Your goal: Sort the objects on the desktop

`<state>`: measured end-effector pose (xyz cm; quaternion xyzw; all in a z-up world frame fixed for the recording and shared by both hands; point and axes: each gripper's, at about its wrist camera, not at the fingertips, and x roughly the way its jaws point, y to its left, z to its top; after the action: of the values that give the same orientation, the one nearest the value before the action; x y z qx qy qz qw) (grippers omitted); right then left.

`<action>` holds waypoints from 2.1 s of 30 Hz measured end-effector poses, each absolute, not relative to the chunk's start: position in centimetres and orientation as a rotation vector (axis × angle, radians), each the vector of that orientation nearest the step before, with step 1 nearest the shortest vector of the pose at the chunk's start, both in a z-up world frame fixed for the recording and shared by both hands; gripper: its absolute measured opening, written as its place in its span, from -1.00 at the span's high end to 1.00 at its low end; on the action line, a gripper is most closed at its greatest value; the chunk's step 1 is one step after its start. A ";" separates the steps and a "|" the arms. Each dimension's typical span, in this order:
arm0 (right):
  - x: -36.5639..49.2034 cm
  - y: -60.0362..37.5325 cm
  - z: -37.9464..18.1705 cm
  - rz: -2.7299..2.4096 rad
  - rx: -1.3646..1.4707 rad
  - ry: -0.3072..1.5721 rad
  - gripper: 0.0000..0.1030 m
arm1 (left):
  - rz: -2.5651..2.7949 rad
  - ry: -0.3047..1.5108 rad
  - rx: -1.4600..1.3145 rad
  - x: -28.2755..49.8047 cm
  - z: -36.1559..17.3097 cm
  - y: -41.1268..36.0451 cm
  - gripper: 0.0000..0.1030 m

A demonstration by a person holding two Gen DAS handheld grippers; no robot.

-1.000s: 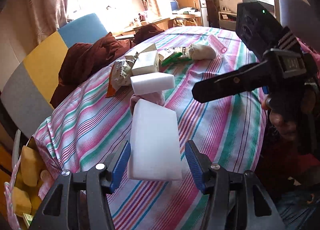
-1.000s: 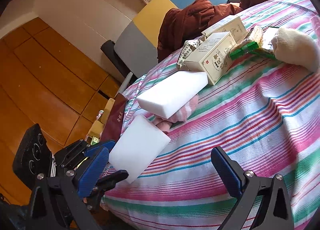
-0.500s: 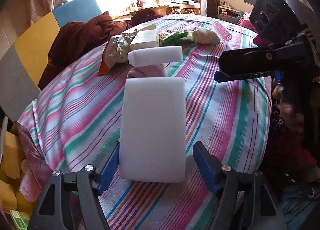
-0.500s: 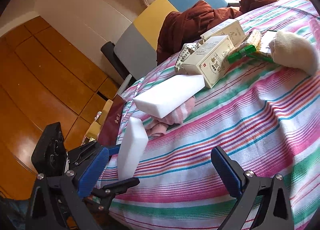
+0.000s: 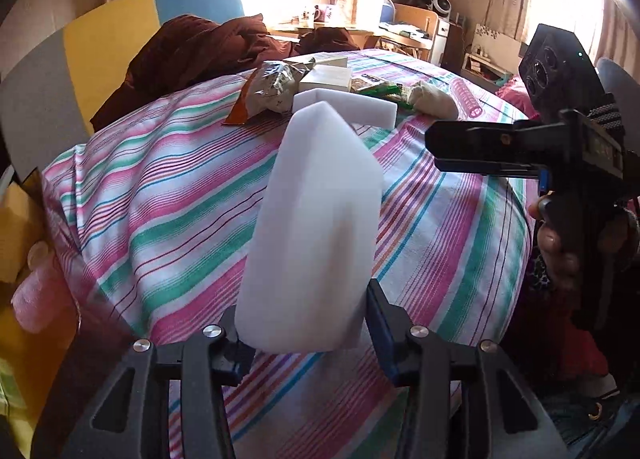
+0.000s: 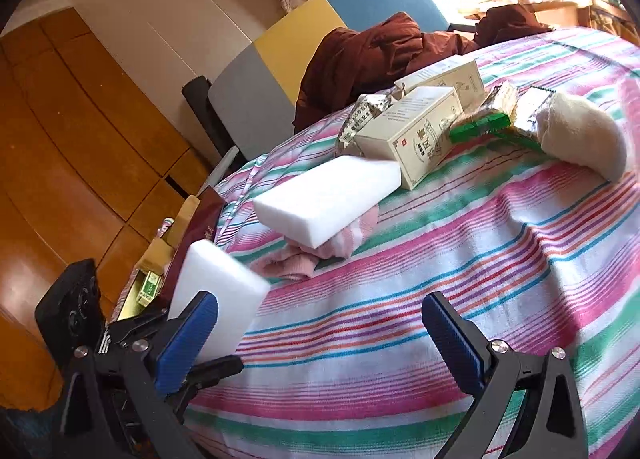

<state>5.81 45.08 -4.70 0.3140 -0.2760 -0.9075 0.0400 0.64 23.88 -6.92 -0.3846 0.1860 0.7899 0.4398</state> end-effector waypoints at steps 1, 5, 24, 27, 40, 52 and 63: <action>5.7 44.9 -4.5 -2.797 0.966 -0.835 -1.00 | 1.976 0.435 -0.960 0.8 -6.8 23.3 0.05; 3.7 43.9 -3.3 -2.880 0.988 -0.804 -1.00 | 1.998 0.352 -0.997 1.3 -6.8 21.1 0.05; 0.0 44.7 -3.5 -2.983 1.304 -0.635 -0.28 | 1.976 0.290 -1.025 0.0 -7.1 21.7 -0.18; 2.0 45.5 -3.3 -2.977 1.284 -0.626 -0.13 | 1.981 0.291 -1.023 -0.1 -7.1 21.7 -0.18; 5.4 47.7 -3.9 -3.062 1.300 -0.563 -0.26 | 1.967 0.350 -1.014 1.8 -6.8 21.3 -0.16; 3.7 46.5 -4.7 -3.076 1.294 -0.315 -0.48 | 2.025 0.302 -0.943 1.3 -4.2 19.9 -0.22; 2.7 45.6 -6.9 -3.077 1.365 -0.185 -0.48 | 2.001 0.506 -0.917 0.5 -5.9 22.1 -0.27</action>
<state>2.71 45.60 -6.88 0.4021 -0.0544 -0.9068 -0.1146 0.54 22.10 -5.93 -0.3672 0.2025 0.8009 0.4275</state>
